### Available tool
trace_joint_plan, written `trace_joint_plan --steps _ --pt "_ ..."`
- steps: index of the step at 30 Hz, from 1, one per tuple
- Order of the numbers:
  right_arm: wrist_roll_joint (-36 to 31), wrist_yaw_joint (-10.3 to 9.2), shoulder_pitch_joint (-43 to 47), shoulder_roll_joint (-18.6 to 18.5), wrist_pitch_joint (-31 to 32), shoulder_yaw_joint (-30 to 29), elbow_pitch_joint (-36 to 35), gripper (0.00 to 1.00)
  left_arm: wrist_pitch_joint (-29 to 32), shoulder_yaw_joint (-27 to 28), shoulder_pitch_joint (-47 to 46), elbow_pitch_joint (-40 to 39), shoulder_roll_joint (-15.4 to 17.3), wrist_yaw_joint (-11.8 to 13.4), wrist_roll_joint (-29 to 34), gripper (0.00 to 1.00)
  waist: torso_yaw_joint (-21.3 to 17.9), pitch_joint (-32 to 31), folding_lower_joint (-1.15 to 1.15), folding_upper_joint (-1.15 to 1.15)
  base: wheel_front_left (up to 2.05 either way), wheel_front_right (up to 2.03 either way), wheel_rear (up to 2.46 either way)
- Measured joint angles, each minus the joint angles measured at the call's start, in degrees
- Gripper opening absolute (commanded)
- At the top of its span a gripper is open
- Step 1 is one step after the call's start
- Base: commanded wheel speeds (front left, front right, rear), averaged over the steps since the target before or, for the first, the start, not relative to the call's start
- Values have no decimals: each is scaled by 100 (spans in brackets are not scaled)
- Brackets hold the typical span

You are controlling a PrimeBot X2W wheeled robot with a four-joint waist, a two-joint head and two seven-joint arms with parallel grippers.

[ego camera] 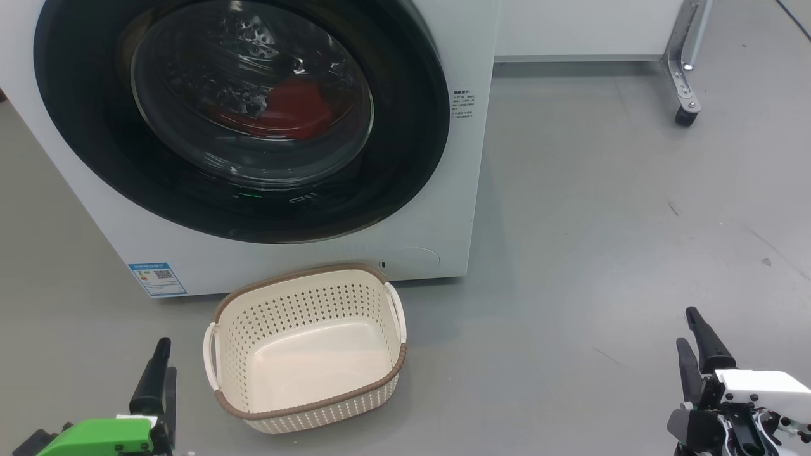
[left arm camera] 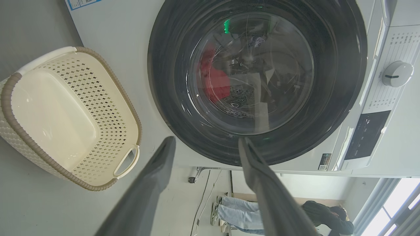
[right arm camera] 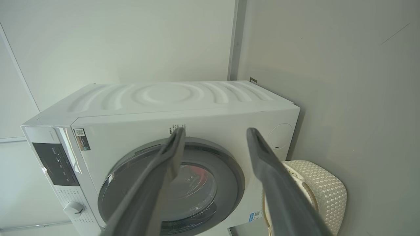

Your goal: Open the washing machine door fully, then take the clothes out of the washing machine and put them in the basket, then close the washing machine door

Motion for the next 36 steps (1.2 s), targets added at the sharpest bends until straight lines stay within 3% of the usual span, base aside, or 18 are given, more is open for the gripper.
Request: trace_joint_plan --steps 20,36 --pt "-421 0 -65 -13 -263 85 -45 100 -253 -44 -38 -171 13 0 323 100 10 11 0 0 0 0 0" --pt "-2051 -1 -285 -355 -550 493 -46 100 -588 -355 -202 -349 425 46 2107 100 27 24 0 0 0 0 0"
